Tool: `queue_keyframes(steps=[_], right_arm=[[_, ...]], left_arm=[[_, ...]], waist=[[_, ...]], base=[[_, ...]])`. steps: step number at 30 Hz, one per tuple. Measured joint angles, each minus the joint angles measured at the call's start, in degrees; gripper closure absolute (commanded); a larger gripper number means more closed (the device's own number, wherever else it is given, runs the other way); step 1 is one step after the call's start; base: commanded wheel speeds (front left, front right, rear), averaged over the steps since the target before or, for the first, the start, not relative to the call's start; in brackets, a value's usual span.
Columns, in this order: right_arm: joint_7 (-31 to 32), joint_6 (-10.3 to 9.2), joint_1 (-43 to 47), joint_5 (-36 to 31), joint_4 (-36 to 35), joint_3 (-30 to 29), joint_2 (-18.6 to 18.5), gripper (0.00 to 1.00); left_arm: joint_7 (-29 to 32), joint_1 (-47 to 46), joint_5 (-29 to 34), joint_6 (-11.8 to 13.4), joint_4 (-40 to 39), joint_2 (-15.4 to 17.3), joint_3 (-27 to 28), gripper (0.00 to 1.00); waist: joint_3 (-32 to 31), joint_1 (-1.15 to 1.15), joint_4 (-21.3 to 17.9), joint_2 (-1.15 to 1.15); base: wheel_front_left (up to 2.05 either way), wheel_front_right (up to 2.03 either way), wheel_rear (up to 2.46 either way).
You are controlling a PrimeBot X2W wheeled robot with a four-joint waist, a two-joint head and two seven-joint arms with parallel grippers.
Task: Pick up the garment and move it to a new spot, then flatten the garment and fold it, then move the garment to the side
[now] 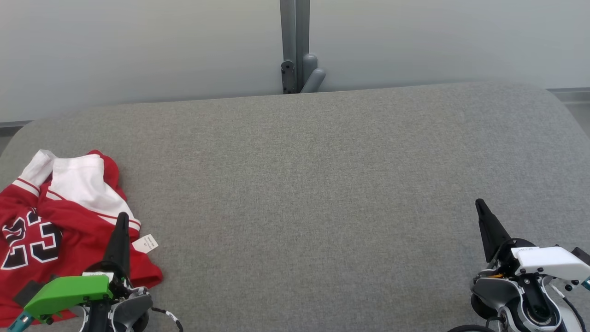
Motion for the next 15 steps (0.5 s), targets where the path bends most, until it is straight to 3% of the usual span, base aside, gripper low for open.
queue_keyframes(steps=[15], right_arm=[[0.0,0.0,0.0,0.0,0.0,0.0,0.0,1.0]], left_arm=[[0.0,0.0,0.0,0.0,0.0,0.0,0.0,1.0]], waist=[[0.0,0.0,0.0,0.0]], base=[[0.0,0.0,0.0]])
